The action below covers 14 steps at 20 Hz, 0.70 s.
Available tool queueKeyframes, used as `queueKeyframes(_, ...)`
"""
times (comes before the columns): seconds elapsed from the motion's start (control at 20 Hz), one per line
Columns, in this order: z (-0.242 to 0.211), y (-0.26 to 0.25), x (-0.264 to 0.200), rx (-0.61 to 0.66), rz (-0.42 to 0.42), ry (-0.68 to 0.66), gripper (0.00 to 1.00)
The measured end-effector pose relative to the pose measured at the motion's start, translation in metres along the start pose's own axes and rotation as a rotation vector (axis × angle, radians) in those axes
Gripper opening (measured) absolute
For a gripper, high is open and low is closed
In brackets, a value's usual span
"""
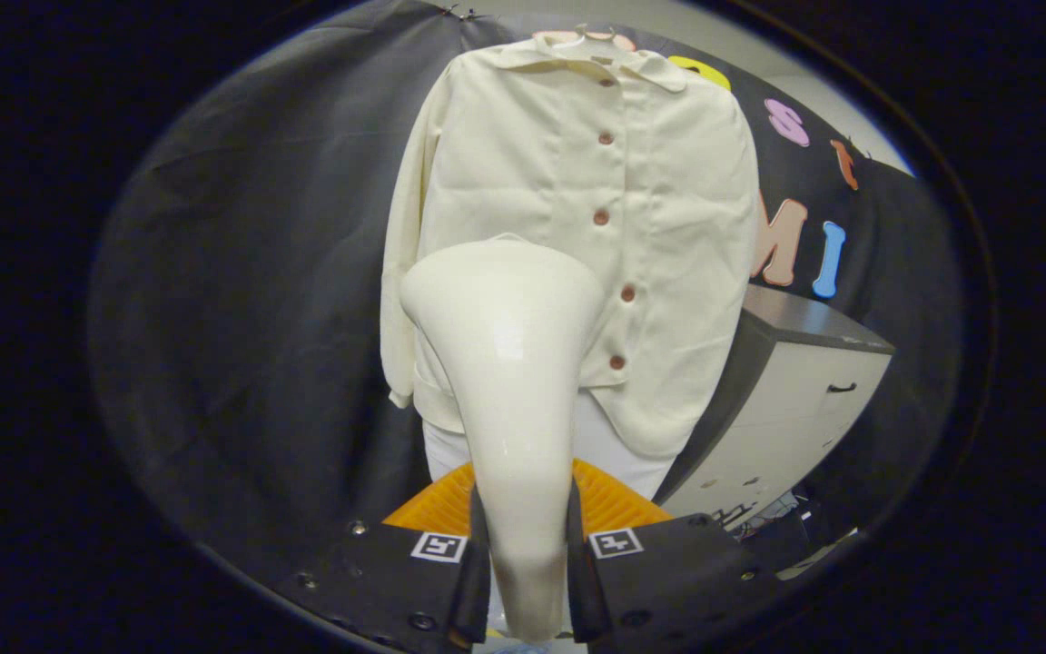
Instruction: Iron the clothes twice with a garment steamer, once on the left side and once on the right side.
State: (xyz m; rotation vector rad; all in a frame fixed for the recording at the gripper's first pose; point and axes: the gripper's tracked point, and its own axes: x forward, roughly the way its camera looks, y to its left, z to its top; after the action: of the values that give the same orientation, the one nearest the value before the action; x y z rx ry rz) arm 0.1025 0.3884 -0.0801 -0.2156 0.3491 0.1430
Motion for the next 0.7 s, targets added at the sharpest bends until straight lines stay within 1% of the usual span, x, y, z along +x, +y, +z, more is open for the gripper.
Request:
queueKeyframes(0.2,0.048,-0.029,-0.024,0.006,-0.015,-0.062,0.35)
queueKeyframes(0.35,0.08,-0.054,-0.029,0.04,-0.033,-0.105,0.35)
queueKeyframes(0.7,0.134,-0.114,-0.003,0.042,-0.092,-0.131,0.35)
